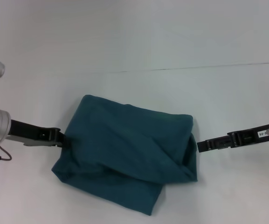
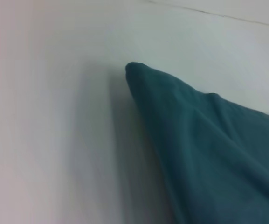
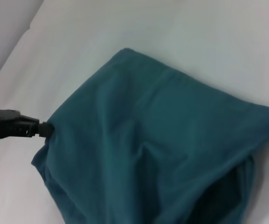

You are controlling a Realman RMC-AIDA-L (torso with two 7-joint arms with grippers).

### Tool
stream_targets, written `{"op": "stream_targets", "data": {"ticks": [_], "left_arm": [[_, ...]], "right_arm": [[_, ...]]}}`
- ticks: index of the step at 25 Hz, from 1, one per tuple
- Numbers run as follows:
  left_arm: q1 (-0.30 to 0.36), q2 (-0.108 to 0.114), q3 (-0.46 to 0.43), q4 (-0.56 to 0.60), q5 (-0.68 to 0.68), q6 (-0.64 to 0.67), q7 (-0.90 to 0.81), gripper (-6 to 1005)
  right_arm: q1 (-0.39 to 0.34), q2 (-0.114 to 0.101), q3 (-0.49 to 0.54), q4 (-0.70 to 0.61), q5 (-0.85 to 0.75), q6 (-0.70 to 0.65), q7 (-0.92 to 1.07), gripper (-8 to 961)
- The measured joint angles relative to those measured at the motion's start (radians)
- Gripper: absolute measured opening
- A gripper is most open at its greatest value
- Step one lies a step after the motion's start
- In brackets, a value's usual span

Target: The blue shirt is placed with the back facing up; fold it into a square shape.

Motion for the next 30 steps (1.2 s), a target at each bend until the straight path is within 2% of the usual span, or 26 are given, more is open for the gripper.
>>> {"op": "stream_targets", "data": {"ticks": [3,11,21,26,30], "left_arm": [[-0.005,0.008,-0.013,0.000,0.039,-0.009,-0.004,92],[0.022,0.023,-0.170,0.002,0.140,0.030,-0.007,117],[0.067,0.003,-0.215,0.021,0.120,0.220,-0.034,148],[0.079,0.003,-0.242,0.060,0.116,0.288,-0.075,163],[0.098,0.011,-0.244,0.106,0.115,0.298,-0.078,176]], "right_arm": [[0.000,0.000,0.001,0.000,0.003,0.003,0.001,925],[0.011,0.001,-0.005,0.014,0.013,0.012,0.002,925],[0.029,0.003,-0.019,0.104,0.034,0.057,-0.008,925],[0.046,0.003,-0.055,0.147,0.070,0.104,-0.011,925],[0.055,0.000,-0.062,0.148,0.090,0.134,-0.007,925]]}}
